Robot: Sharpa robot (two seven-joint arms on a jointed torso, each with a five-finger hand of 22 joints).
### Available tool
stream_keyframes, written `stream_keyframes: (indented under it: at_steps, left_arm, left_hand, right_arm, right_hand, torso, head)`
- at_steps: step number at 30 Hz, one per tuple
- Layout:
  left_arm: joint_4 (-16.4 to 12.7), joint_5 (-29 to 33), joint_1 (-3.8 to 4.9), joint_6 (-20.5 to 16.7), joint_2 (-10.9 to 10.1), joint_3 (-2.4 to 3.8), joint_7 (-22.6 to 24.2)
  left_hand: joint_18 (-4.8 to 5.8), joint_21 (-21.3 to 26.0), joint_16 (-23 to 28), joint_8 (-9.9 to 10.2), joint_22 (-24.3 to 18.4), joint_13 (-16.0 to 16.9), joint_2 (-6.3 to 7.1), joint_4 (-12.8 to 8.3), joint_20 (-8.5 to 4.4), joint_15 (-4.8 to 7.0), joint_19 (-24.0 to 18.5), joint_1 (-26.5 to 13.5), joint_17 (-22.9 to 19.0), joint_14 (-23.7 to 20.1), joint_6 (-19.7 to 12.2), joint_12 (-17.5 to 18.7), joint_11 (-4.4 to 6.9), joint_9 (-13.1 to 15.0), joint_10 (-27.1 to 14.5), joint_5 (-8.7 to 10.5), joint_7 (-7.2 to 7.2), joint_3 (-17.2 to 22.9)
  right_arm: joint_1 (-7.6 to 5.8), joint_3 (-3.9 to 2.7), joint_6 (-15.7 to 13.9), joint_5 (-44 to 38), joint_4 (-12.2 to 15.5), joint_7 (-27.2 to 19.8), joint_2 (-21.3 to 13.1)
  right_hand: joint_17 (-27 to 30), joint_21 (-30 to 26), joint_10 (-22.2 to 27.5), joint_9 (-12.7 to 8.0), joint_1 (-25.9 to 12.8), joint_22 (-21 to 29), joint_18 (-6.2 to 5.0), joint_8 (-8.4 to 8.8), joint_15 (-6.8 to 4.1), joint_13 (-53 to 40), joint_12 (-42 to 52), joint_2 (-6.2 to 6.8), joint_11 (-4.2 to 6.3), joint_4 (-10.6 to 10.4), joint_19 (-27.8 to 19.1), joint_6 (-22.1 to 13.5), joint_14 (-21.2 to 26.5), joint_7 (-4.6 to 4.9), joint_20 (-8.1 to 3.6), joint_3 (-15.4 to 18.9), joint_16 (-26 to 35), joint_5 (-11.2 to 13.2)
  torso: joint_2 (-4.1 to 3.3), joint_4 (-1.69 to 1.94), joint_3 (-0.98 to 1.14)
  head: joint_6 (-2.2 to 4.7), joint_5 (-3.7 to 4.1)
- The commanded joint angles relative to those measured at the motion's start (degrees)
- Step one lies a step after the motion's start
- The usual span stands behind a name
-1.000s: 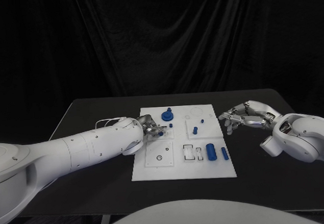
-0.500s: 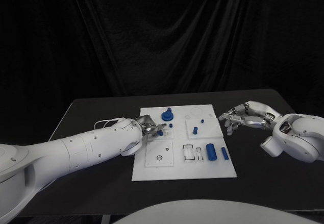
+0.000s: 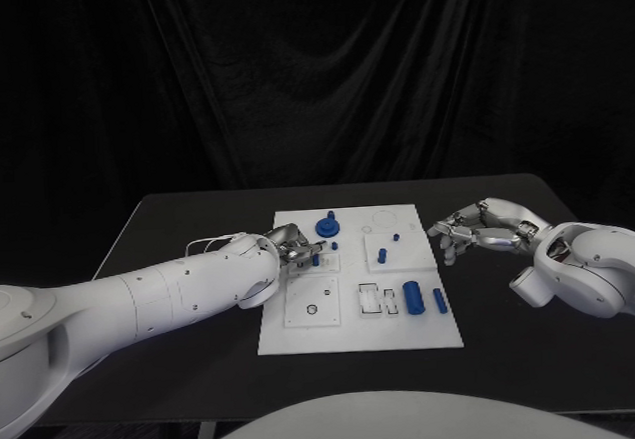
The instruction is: Assemble the parts on the task board
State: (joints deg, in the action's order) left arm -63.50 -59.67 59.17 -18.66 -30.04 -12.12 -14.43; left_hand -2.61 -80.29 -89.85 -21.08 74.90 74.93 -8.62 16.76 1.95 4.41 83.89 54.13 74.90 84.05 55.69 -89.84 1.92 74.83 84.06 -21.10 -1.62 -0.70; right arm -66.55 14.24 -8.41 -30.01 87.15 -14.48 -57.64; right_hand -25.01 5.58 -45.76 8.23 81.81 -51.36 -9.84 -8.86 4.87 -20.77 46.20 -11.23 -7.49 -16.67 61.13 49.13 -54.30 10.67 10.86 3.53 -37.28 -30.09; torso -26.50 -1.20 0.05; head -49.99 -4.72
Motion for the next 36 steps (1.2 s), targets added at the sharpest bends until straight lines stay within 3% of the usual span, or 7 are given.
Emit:
stream_keyframes:
  at_steps: [1,16,21,24,31,36]
  left_arm:
    - [0.08,0.33,-0.05,-0.12,0.21,0.05,2.27]
    - [0.36,0.32,-0.05,1.40,0.09,0.05,-0.83]
    - [-0.08,0.32,-0.05,-0.44,-0.31,0.05,-0.43]
    - [-0.76,0.19,-0.04,-2.06,-0.85,0.05,0.14]
    - [-2.11,-2.31,-0.03,-4.32,-2.21,0.05,0.30]
    - [-3.47,-2.85,-0.01,-7.49,-3.37,0.05,1.97]
  left_hand:
    - [0.15,-0.32,-0.15,-0.25,11.88,15.07,-0.11,0.00,-0.14,0.36,0.24,0.62,15.10,5.95,0.06,-0.16,0.38,0.08,5.94,-0.55,0.25,-0.24]
    - [0.15,-0.32,-0.15,-0.63,11.87,15.07,0.58,-0.12,-0.29,0.54,0.23,3.09,15.10,5.95,0.29,-0.16,0.58,0.05,5.94,-2.80,0.48,-0.29]
    - [0.21,-0.63,-0.15,-3.18,11.96,15.07,1.64,-0.22,-0.56,0.84,0.45,5.78,15.10,5.95,0.58,-0.16,0.95,1.68,5.94,-3.46,0.93,-0.22]
    - [0.25,-0.80,-0.15,-4.62,12.01,15.07,3.12,-0.35,-0.75,0.99,0.58,9.02,15.10,5.95,-0.65,-0.16,1.09,1.66,5.94,-2.90,1.03,0.15]
    - [0.38,-1.29,-0.15,-5.37,12.17,15.07,4.11,-0.40,-0.83,1.08,0.90,11.37,15.10,5.95,-1.47,-0.16,1.14,1.54,5.94,-1.96,1.04,0.48]
    - [0.48,-1.65,-0.15,-5.69,12.29,15.07,4.13,0.00,-0.82,1.03,1.15,10.73,15.10,5.95,-1.62,-0.16,1.03,1.42,5.94,-0.07,0.89,-0.05]
  right_arm:
    - [0.13,-0.05,0.51,-0.14,0.10,0.69,-0.08]
    - [0.14,-0.05,0.53,-0.14,0.20,0.70,-0.19]
    - [0.15,-0.05,0.53,-0.14,0.21,0.67,-0.20]
    - [0.15,-0.05,0.51,-0.14,0.19,0.64,-0.21]
    - [0.18,-0.05,0.51,-0.14,0.14,0.63,-0.23]
    - [0.20,-0.05,0.46,-0.14,0.13,0.59,-0.26]
  right_hand:
    - [0.07,-0.30,0.31,-0.06,0.35,0.08,-0.44,0.24,-0.01,0.09,-0.39,0.40,0.02,0.10,-0.54,-0.03,0.52,0.22,0.03,-0.37,0.28,0.02]
    - [0.07,-0.30,0.31,-0.06,0.35,0.08,-0.44,0.24,-0.01,0.09,-0.39,0.40,0.02,0.10,-0.54,-0.03,0.52,0.22,0.03,-0.37,0.28,0.02]
    - [0.07,-0.30,0.31,-0.06,0.35,0.08,-0.44,0.24,-0.01,0.09,-0.39,0.40,0.02,0.10,-0.54,-0.03,0.52,0.22,0.03,-0.37,0.28,0.02]
    - [0.09,-0.30,0.29,-0.07,0.38,0.09,-0.45,0.24,-0.01,0.11,-0.39,0.35,0.02,0.08,-0.55,-0.01,0.52,0.23,0.03,-0.48,0.26,0.02]
    - [0.10,-0.30,0.29,-0.08,0.36,0.09,-0.45,0.24,-0.01,0.11,-0.39,0.36,0.02,0.06,-0.55,-0.02,0.52,0.24,0.04,-0.49,0.26,0.04]
    - [0.10,-0.30,0.29,-0.08,0.33,0.09,-0.45,0.25,-0.01,0.11,-0.38,0.36,0.01,0.03,-0.55,-0.02,0.52,0.25,0.04,-0.49,0.25,0.06]
  torso:
    - [0.01,0.01,0.01]
    - [0.00,0.00,0.00]
    - [0.02,0.02,0.01]
    - [0.03,-0.01,0.00]
    - [-0.03,0.02,0.01]
    - [-0.01,0.00,0.00]
  head:
    - [-0.01,0.01]
    - [-0.01,-0.02]
    - [-0.01,-0.08]
    - [-0.01,-0.14]
    - [-0.01,-0.28]
    - [-0.01,-0.29]
